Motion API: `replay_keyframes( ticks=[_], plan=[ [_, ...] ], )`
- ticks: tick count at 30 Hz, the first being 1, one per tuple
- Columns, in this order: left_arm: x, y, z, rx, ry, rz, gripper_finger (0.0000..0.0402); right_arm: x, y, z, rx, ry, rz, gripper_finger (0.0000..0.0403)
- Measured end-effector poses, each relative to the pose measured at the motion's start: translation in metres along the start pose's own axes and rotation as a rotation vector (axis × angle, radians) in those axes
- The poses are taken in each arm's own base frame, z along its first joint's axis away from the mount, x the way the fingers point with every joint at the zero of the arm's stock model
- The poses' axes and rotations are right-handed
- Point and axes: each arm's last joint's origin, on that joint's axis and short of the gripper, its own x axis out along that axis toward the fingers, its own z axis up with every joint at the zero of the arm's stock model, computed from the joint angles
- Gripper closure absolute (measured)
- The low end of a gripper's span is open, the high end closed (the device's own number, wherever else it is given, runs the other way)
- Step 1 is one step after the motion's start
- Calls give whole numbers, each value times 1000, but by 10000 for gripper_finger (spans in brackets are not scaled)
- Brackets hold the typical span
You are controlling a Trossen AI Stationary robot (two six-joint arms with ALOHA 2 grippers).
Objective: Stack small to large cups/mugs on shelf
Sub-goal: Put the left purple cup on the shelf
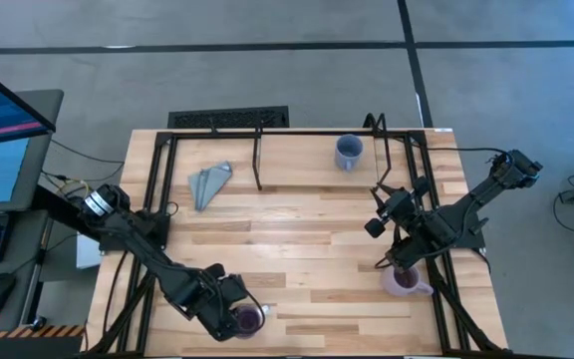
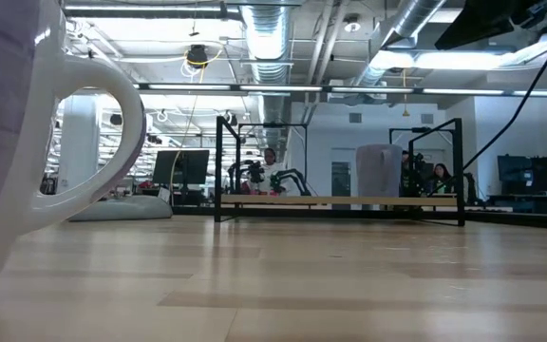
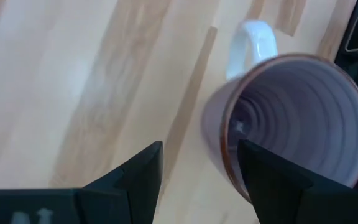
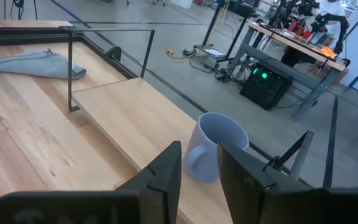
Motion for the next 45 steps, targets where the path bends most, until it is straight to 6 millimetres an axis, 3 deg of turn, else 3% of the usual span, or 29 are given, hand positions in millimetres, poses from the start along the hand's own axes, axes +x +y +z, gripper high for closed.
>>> replay_keyframes(
  ticks=[10, 45],
  plan=[
    [0, -2, -3, -68, 111, -60, 203, 0, 0, 0, -25, 0, 0, 278],
    [0, -5, 2, -57, 15, -62, 203, 0, 0, 0, -27, 0, 0, 278]
  ],
)
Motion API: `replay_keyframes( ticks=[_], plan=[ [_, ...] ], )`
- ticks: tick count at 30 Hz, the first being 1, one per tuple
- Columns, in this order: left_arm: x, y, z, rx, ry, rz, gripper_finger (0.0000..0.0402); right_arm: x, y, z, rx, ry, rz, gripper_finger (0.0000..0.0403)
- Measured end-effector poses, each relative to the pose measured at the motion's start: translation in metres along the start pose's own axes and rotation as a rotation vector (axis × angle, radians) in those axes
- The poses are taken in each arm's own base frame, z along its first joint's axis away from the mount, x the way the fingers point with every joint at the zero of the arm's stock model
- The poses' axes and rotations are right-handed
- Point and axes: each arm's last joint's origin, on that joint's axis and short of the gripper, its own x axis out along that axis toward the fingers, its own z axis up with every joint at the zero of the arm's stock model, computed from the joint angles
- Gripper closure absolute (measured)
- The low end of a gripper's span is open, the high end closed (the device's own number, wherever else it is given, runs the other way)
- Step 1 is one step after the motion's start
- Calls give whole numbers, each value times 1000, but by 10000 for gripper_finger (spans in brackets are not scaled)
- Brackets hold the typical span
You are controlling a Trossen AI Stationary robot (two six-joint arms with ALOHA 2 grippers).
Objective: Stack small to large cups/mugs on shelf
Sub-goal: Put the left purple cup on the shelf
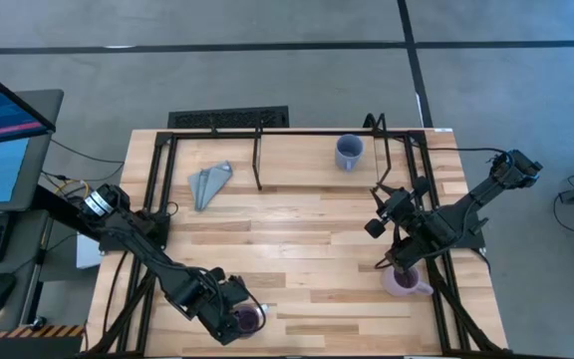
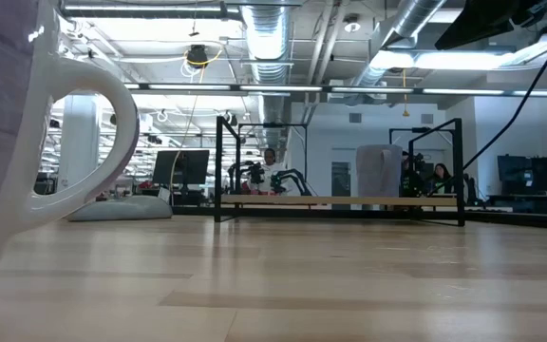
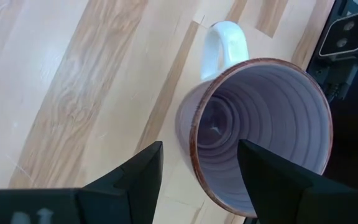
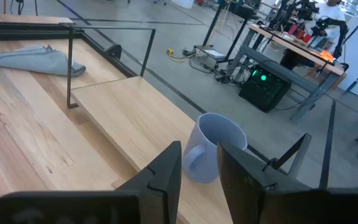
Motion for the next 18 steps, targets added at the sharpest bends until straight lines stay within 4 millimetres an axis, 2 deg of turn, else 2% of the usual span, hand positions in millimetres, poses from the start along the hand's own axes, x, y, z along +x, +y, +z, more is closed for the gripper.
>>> replay_keyframes(
  ticks=[7, 18],
  plan=[
    [0, 0, 0, 37, 4, -1, 203, 0, 0, 0, 0, 0, 0, 278],
    [1, 10, 5, -11, 48, 60, 203, 0, 0, 0, 1, 0, 0, 278]
  ],
)
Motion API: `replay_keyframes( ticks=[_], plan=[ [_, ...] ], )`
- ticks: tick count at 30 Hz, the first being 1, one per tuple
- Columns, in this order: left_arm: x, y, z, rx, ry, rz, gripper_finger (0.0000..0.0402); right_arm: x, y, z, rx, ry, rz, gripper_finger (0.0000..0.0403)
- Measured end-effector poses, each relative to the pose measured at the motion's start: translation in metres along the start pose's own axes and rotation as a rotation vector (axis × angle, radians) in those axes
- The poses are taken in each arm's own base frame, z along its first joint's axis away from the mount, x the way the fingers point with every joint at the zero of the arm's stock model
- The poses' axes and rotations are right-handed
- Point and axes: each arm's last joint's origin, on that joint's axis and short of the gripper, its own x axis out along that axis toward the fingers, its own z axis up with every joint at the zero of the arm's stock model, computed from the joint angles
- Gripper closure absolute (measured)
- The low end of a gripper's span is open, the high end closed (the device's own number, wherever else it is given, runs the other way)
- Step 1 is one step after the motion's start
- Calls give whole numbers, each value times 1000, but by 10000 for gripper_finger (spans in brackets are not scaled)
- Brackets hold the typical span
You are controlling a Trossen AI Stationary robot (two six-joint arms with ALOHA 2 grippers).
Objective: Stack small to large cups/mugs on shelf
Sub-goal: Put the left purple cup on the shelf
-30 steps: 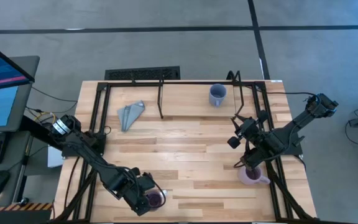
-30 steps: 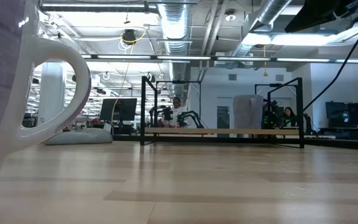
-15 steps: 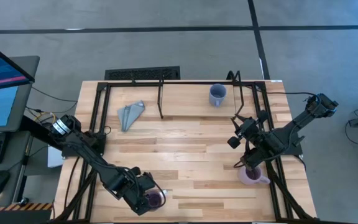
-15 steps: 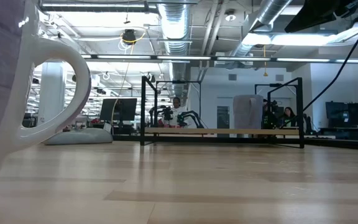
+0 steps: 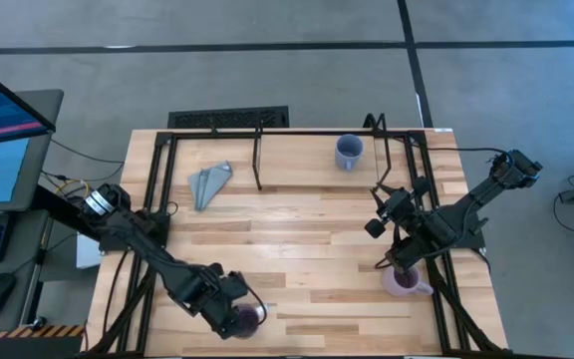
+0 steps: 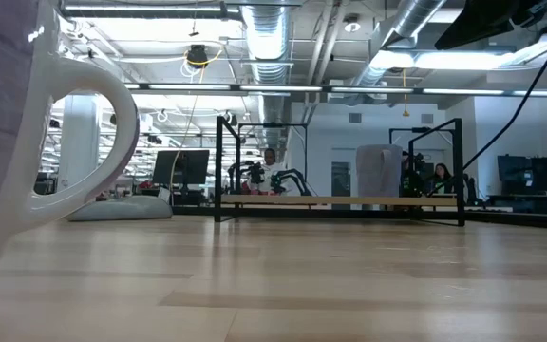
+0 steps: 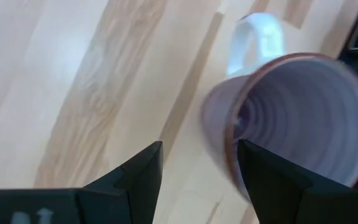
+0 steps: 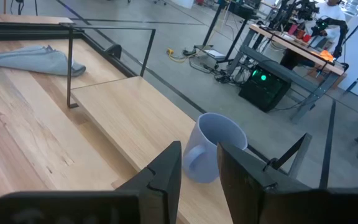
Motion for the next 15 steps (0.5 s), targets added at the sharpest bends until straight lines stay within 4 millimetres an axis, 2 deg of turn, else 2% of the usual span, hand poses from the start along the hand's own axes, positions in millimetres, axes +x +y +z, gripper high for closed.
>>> replay_keyframes(
  ticks=[11, 15],
  plan=[
    [2, 8, 12, 37, 48, 7, 204, 0, 0, 0, 0, 0, 0, 278],
    [3, 9, 16, 66, 74, -16, 222, 0, 0, 0, 0, 0, 0, 278]
  ],
)
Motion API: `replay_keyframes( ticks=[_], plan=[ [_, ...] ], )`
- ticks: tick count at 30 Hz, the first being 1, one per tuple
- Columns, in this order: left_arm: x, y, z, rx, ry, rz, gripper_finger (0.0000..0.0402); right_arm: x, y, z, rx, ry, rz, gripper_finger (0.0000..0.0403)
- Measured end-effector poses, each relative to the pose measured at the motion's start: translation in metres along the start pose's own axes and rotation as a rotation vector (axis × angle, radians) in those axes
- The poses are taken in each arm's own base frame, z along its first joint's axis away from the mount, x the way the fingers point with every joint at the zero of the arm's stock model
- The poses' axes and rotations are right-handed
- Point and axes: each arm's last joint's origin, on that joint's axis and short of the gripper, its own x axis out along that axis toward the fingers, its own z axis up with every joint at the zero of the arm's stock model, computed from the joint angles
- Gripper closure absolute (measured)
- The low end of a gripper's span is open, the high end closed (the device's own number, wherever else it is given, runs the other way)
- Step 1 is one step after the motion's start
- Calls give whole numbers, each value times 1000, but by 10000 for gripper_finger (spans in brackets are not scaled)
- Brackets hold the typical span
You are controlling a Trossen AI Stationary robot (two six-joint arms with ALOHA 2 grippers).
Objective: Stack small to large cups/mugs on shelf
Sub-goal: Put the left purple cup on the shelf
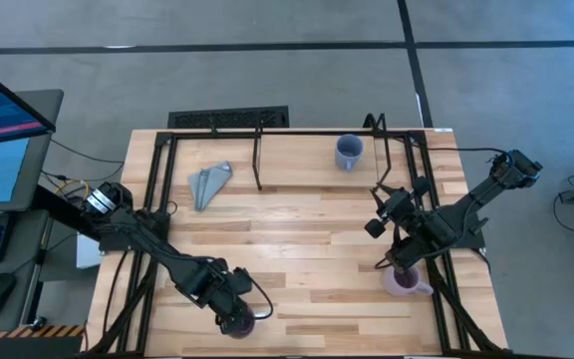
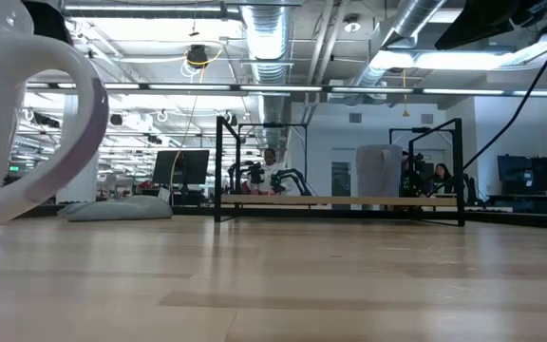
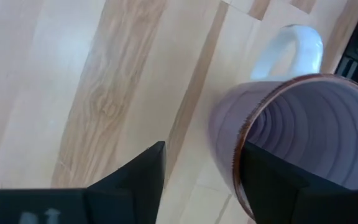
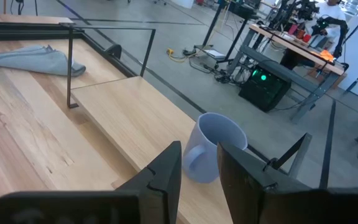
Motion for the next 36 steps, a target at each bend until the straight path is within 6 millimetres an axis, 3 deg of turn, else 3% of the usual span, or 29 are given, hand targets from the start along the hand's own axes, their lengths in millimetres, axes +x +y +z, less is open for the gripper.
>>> replay_keyframes(
  ticks=[16, 25, 36],
  plan=[
    [0, 4, 8, 100, 10, -16, 392, 0, 0, 0, 0, 0, 0, 278],
    [0, 5, 11, 220, -23, 4, 396, 0, 0, 0, 1, 0, 0, 278],
    [1, 28, 42, 409, -80, 84, 399, 0, 0, 0, 5, 2, 2, 278]
  ],
)
